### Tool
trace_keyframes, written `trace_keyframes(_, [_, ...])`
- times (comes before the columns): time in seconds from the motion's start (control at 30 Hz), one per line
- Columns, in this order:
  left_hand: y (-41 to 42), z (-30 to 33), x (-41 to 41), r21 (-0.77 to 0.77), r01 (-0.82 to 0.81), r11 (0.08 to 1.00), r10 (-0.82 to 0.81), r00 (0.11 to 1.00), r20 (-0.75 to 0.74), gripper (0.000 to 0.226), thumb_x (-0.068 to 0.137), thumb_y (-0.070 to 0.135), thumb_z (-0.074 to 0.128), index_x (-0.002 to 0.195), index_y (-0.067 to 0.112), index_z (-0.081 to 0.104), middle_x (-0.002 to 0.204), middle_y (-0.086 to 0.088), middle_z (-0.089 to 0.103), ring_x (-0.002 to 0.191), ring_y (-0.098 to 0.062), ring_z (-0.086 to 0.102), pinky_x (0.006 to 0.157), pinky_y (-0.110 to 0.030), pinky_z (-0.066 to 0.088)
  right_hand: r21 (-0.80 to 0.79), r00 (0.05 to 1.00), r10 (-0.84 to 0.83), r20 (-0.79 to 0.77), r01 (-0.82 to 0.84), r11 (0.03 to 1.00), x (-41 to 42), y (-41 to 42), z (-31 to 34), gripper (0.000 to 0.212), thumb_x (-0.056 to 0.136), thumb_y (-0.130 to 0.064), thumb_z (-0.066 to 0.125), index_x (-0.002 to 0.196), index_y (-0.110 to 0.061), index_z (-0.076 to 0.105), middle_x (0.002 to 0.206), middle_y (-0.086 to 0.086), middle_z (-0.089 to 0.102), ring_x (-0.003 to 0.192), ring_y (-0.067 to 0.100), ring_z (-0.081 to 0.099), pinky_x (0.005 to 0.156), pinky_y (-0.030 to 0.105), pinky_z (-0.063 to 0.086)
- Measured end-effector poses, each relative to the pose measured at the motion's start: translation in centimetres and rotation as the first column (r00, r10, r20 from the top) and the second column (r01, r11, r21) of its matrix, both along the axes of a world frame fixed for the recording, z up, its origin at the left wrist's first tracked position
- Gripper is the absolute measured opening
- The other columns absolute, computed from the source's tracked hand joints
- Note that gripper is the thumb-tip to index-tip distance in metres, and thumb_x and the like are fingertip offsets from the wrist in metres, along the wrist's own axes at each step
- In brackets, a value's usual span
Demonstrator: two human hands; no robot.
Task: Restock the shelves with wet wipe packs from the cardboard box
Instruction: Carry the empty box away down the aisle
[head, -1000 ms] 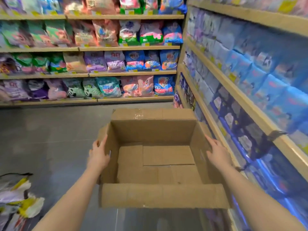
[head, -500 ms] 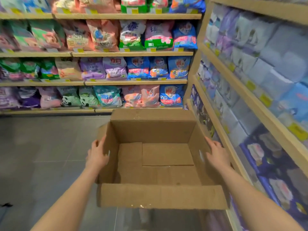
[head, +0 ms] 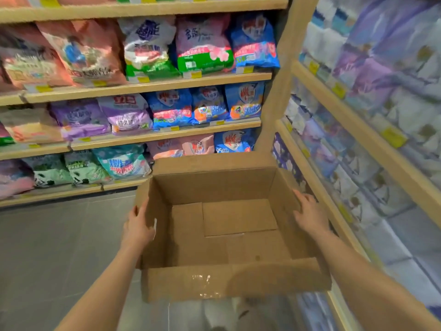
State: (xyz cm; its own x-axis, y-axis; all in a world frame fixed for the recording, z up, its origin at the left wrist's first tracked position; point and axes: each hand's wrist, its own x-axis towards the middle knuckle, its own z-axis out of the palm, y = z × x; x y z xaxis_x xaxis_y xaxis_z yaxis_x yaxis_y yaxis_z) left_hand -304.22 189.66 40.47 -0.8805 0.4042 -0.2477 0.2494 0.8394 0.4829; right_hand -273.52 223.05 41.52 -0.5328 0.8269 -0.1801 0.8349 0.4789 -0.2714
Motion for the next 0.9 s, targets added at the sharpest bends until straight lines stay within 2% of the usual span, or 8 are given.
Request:
trace_keyframes(0.13, [6.0, -4.0, -6.1, -0.006, 0.024, 1.0, -0.024, 1.0, -0.015, 0.085, 0.085, 0.002, 0.059, 0.148, 0.038, 0.014, 0.152, -0.014, 0.021, 0.128, -0.041, 0.039, 0.098, -0.052, 0.045, 0.006, 1.0, 0.014, 0.005, -0.014, 1.0, -6.8, 6.8, -3.3, 0.068, 0.087, -0.032, 0.059, 0.145, -0.038, 0.024, 0.143, 0.005, 0.04, 0.119, 0.036, 0.047, 0.095, 0.047, 0.044])
trace_keyframes(0.23, [10.3, -7.7, -10.1, -0.013, 0.009, 1.0, -0.009, 1.0, -0.017, 0.085, 0.086, 0.007, 0.058, 0.148, 0.039, 0.01, 0.15, -0.018, 0.024, 0.124, -0.043, 0.043, 0.095, -0.054, 0.046, -0.017, 0.997, 0.029, 0.066, -0.028, 0.999, -12.3, 11.4, -6.2, 0.067, 0.089, -0.034, 0.058, 0.146, -0.036, 0.022, 0.148, 0.004, 0.034, 0.123, 0.036, 0.044, 0.1, 0.05, 0.037])
trace_keyframes(0.3, [13.0, -10.4, -12.8, -0.049, -0.001, 0.999, 0.001, 1.0, 0.001, 0.085, 0.088, 0.01, 0.057, 0.148, 0.04, 0.007, 0.151, -0.017, 0.024, 0.124, -0.044, 0.044, 0.095, -0.055, 0.047, -0.063, 0.995, 0.031, 0.095, -0.025, 0.998, -15.8, 14.4, -8.8, 0.069, 0.088, -0.035, 0.058, 0.146, -0.037, 0.02, 0.146, 0.006, 0.034, 0.125, 0.034, 0.043, 0.101, 0.051, 0.039])
trace_keyframes(0.4, [16.5, -15.9, -16.4, -0.087, -0.012, 0.996, 0.015, 0.999, 0.032, 0.082, 0.09, 0.013, 0.056, 0.148, 0.04, 0.006, 0.152, -0.017, 0.022, 0.123, -0.044, 0.045, 0.094, -0.056, 0.047, -0.025, 0.991, 0.065, 0.12, -0.062, 0.998, -20.1, 18.2, -14.9, 0.068, 0.088, -0.045, 0.056, 0.144, -0.038, 0.019, 0.143, 0.008, 0.04, 0.126, 0.034, 0.043, 0.101, 0.053, 0.04])
trace_keyframes(0.5, [18.8, -23.4, -19.8, -0.137, -0.025, 0.99, 0.033, 0.998, 0.054, 0.081, 0.091, 0.015, 0.055, 0.147, 0.043, 0.004, 0.153, -0.015, 0.02, 0.127, -0.046, 0.04, 0.098, -0.057, 0.044, -0.069, 0.98, 0.088, 0.176, -0.077, 0.995, -23.9, 20.4, -21.9, 0.072, 0.09, -0.031, 0.057, 0.149, -0.034, 0.015, 0.15, 0.007, 0.03, 0.134, 0.032, 0.033, 0.108, 0.049, 0.034])
trace_keyframes(0.67, [20.8, -37.2, -23.8, -0.213, -0.037, 0.976, 0.051, 0.997, 0.058, 0.086, 0.089, 0.008, 0.056, 0.147, 0.044, 0.002, 0.153, -0.016, 0.017, 0.131, -0.046, 0.033, 0.1, -0.058, 0.04, -0.128, 0.984, 0.072, 0.166, -0.051, 0.991, -28.0, 21.1, -36.0, 0.083, 0.082, -0.009, 0.061, 0.149, -0.032, 0.018, 0.152, 0.011, 0.024, 0.131, 0.039, 0.037, 0.101, 0.048, 0.041])
trace_keyframes(0.8, [20.8, -47.1, -26.0, -0.209, -0.004, 0.978, 0.012, 0.999, 0.041, 0.082, 0.09, 0.008, 0.054, 0.148, 0.041, 0.006, 0.153, -0.019, 0.016, 0.133, -0.049, 0.029, 0.104, -0.059, 0.035, -0.241, 0.989, 0.062, 0.132, -0.029, 0.97, -29.2, 21.3, -47.1, 0.088, 0.079, -0.009, 0.064, 0.149, -0.035, 0.017, 0.145, 0.017, 0.03, 0.123, 0.041, 0.044, 0.096, 0.05, 0.044])
trace_keyframes(0.9, [20.7, -53.9, -27.6, -0.27, 0.009, 0.963, 0.011, 0.997, 0.071, 0.082, 0.088, 0.006, 0.055, 0.149, 0.035, 0.009, 0.154, -0.019, 0.015, 0.133, -0.049, 0.026, 0.106, -0.059, 0.031, -0.233, 0.992, 0.013, 0.128, 0.017, 0.972, -30.0, 20.5, -53.9, 0.083, 0.082, -0.009, 0.06, 0.148, -0.036, 0.017, 0.146, 0.015, 0.03, 0.124, 0.04, 0.04, 0.101, 0.048, 0.04])
